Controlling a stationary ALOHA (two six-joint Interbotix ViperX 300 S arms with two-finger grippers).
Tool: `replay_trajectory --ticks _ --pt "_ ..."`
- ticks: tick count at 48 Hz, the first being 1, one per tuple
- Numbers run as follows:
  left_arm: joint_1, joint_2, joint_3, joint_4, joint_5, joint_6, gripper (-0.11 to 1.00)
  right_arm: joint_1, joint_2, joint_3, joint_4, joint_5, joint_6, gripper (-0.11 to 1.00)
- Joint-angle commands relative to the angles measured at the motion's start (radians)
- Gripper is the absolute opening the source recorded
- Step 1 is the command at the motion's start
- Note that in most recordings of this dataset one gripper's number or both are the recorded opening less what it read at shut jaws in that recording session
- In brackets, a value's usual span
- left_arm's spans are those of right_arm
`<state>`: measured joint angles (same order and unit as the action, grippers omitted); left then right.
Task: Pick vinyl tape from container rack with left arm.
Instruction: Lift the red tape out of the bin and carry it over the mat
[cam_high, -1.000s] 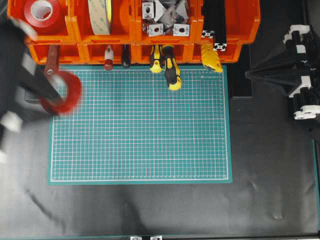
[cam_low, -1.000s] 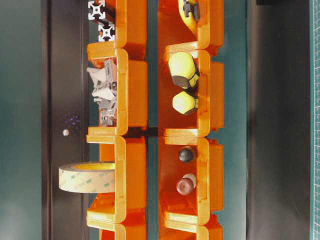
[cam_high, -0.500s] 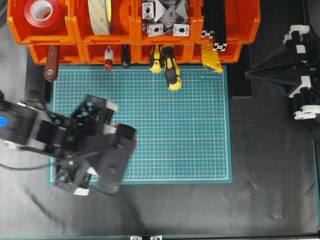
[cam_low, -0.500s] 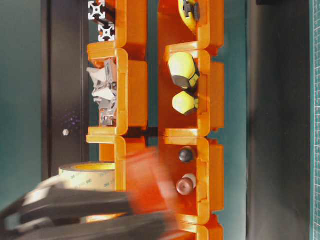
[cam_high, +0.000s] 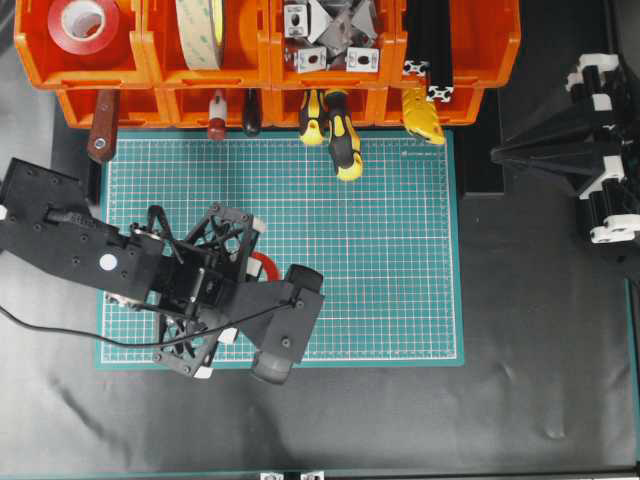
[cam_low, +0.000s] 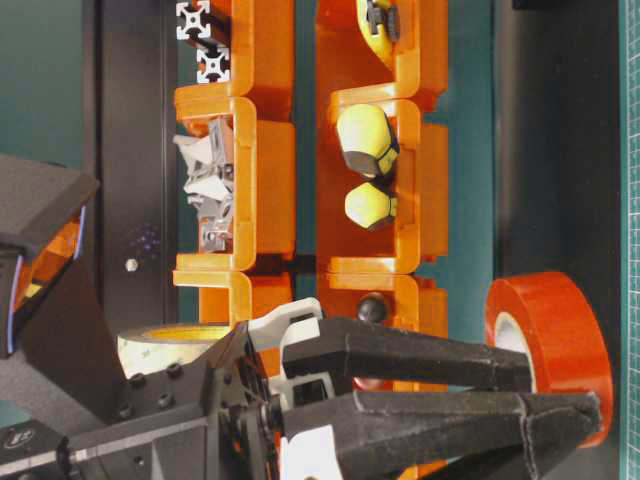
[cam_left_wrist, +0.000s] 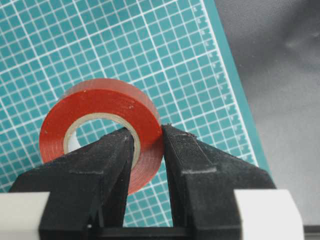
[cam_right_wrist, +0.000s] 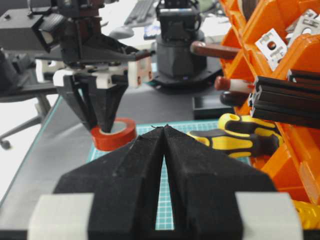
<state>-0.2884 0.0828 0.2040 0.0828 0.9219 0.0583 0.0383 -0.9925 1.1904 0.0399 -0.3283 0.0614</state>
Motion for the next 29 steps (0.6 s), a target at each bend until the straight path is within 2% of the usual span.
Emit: replay_trajectory --ticks 1,23,26,29 --pt "0.005 -0.017 -0.029 0.003 -0.005 0.002 0.19 0.002 0.005 -0.020 0.000 -0.012 0.000 0.01" --pt "0.011 -0.018 -0.046 0.002 0.002 0.008 0.19 0.002 0.005 -0.020 -0.002 -0.012 0.000 0.01" --pt "0.012 -0.018 -0.044 0.002 0.002 0.008 0.27 0.002 0.005 -0.020 -0.002 -0.011 0.000 0.01" --pt "0.011 -0.020 -0.046 0.002 -0.002 0.012 0.47 0.003 0.005 -0.020 -0.002 -0.012 0.000 0.01"
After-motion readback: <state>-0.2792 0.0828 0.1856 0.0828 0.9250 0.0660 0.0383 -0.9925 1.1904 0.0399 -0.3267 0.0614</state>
